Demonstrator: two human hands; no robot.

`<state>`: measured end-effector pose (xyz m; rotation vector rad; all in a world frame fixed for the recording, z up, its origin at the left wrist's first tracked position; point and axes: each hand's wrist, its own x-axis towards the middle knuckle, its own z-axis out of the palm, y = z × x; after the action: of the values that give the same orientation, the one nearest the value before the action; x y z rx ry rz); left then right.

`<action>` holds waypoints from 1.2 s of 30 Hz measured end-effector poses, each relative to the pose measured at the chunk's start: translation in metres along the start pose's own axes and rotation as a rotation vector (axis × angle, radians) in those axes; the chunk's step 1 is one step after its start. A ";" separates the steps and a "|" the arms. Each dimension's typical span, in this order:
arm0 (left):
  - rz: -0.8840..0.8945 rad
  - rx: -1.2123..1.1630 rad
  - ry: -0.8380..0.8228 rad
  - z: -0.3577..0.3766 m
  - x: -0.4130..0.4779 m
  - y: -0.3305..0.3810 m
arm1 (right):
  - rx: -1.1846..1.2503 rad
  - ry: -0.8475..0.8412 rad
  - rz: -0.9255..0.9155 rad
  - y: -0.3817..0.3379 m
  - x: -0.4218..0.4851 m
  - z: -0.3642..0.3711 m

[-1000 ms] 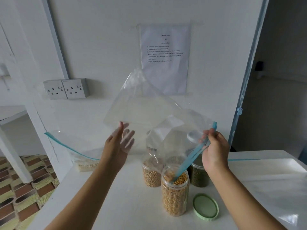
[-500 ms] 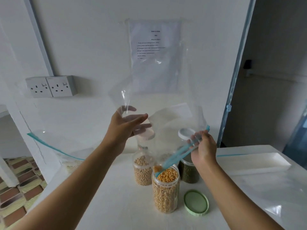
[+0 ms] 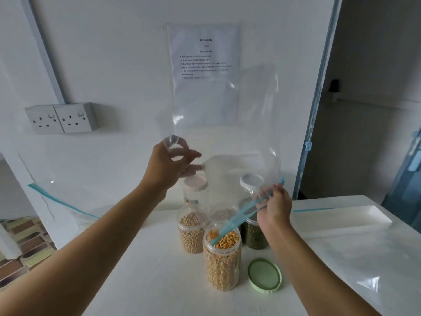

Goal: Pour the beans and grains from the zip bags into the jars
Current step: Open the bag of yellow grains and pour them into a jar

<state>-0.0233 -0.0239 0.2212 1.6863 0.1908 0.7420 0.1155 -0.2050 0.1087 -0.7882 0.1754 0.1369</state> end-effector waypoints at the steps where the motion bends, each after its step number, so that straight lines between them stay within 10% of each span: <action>1: -0.009 -0.001 -0.005 0.000 -0.001 0.000 | 0.002 0.011 0.004 -0.001 -0.001 -0.001; 26: 0.018 0.096 -0.065 -0.006 0.009 0.006 | 0.001 -0.035 -0.043 0.004 -0.007 -0.006; 36: -0.406 -0.164 -0.034 -0.048 -0.005 -0.029 | -0.015 0.013 -0.041 0.006 -0.002 0.000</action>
<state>-0.0468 0.0205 0.1957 1.4419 0.4229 0.4120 0.1127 -0.2007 0.1049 -0.8073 0.1703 0.0946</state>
